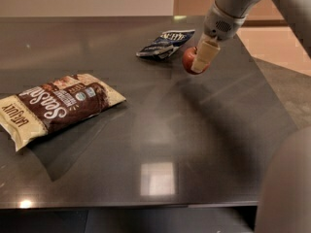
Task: Move apple near blue chip bag
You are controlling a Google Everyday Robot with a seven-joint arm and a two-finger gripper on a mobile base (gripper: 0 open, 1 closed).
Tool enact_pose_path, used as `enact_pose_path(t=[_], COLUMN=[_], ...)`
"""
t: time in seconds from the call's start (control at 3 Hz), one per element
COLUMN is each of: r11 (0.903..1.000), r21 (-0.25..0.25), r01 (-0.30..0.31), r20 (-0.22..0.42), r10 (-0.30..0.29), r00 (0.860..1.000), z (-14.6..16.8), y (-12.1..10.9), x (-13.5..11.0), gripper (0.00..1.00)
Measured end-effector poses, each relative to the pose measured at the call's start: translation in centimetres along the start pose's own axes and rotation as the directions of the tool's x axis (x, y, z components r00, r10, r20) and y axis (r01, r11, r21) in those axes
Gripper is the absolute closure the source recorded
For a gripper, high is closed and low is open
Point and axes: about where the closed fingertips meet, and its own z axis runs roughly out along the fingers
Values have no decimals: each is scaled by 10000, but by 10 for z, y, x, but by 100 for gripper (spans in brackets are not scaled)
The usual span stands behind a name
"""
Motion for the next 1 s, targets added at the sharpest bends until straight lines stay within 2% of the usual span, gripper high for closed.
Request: enact_pose_path(t=[0.33, 1.0], r11=[9994, 9929], r21=[-52, 925], r01=[-330, -754], r20=[242, 1127], r10=[331, 648], r00=[9992, 9915], z=[17, 26], y=[-37, -98], x=[-4, -27], gripper=[100, 100])
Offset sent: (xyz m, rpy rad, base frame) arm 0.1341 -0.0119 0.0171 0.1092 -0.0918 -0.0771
